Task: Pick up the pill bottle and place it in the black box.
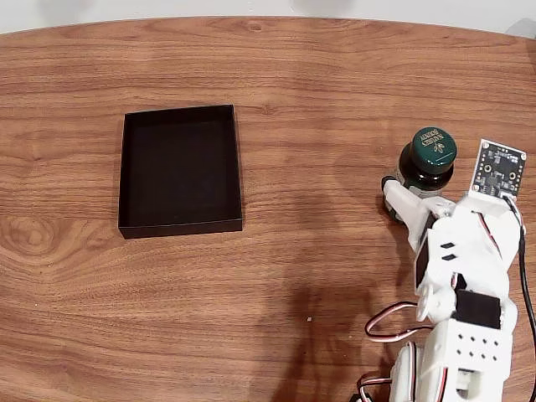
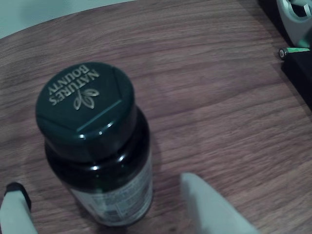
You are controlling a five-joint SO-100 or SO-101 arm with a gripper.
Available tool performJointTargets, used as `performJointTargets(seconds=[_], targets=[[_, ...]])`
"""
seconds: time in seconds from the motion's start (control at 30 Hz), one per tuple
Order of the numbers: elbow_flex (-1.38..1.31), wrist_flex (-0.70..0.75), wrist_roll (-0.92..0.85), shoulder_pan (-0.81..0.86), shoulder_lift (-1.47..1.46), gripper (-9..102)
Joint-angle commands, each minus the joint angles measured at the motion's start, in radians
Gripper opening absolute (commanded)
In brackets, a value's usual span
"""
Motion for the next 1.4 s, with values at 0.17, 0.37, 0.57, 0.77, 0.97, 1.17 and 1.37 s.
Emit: performJointTargets(seconds=[0.17,0.37,0.57,0.77,0.97,1.17,1.37], targets=[[-0.031,-0.241,0.011,-0.012,-0.232,38],[-0.032,-0.316,0.005,-0.035,-0.290,38],[-0.034,-0.405,0.008,-0.055,-0.360,38],[-0.037,-0.546,0.000,-0.074,-0.468,38],[-0.044,-0.647,-0.005,-0.075,-0.563,38],[-0.095,-0.696,-0.021,-0.069,-0.641,38],[-0.132,-0.749,-0.029,-0.066,-0.732,38]])
